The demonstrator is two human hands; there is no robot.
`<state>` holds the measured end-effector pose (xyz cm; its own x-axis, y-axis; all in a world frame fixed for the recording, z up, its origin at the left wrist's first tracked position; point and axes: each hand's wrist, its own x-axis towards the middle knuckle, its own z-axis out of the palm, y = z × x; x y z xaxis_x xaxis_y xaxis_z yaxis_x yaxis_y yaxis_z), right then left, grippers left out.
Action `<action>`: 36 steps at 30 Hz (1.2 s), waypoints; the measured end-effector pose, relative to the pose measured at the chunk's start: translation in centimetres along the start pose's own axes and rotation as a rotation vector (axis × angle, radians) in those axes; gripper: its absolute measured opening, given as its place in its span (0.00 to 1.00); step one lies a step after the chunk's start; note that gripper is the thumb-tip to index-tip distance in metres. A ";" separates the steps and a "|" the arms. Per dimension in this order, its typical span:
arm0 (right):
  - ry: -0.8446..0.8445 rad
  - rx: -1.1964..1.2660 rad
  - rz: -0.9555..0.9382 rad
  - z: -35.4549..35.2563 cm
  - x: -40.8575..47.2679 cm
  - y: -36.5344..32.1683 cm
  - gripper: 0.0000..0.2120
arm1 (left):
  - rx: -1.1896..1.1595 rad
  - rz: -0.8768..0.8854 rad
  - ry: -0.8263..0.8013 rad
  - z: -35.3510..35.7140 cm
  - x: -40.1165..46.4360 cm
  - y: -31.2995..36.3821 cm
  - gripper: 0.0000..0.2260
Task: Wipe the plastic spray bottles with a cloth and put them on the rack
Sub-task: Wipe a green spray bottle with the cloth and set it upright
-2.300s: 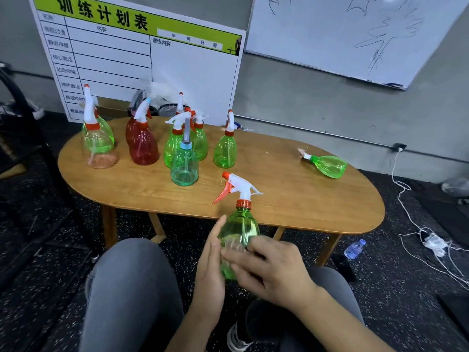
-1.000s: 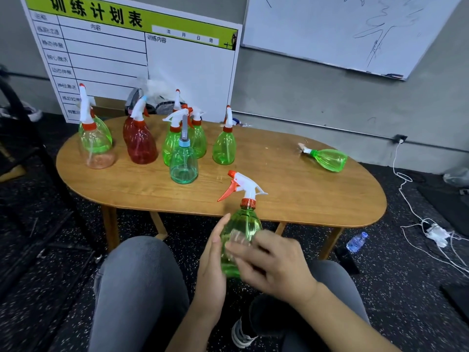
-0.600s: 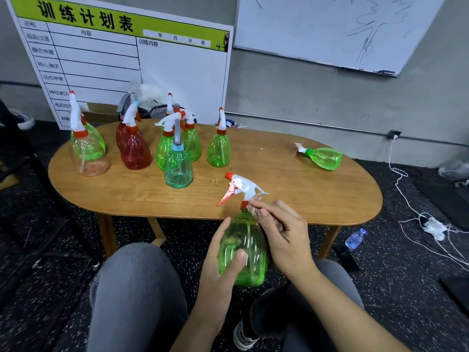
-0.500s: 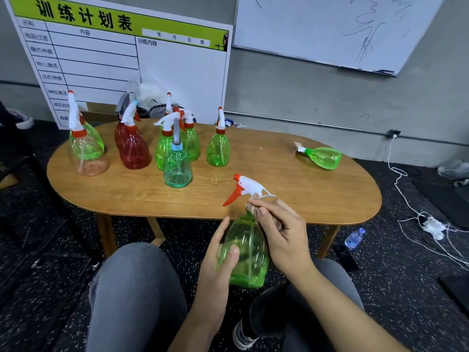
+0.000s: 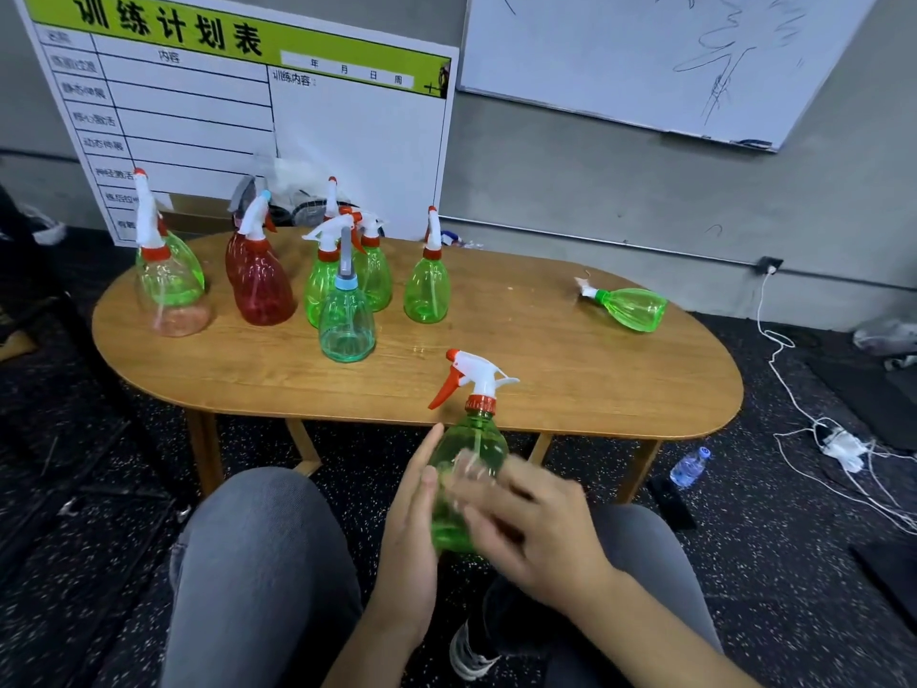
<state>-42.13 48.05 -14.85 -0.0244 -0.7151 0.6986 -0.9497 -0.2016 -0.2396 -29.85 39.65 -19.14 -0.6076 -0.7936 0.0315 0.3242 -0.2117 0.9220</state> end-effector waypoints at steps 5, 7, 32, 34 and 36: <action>-0.083 -0.126 -0.281 -0.3 -1.1 -0.1 0.10 | -0.072 0.005 -0.003 0.3 -0.1 0.7 0.21; -0.063 -0.131 -0.246 -0.4 -0.2 0.6 0.10 | -0.030 0.012 0.020 0.2 0.0 0.6 0.20; 0.102 -0.012 0.262 0.4 4.2 2.5 0.14 | 0.035 0.013 0.046 0.0 0.4 -0.4 0.19; 0.111 0.003 0.295 0.8 4.5 2.6 0.15 | 0.031 -0.002 0.057 -0.2 0.5 -0.6 0.18; 0.125 0.034 0.286 1.1 3.9 1.7 0.14 | 0.015 -0.008 0.069 -0.3 0.6 -0.6 0.18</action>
<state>-43.48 44.17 -13.29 -0.3289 -0.6590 0.6764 -0.8878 -0.0283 -0.4593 -30.16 39.13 -19.75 -0.5588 -0.8293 -0.0020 0.3082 -0.2099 0.9279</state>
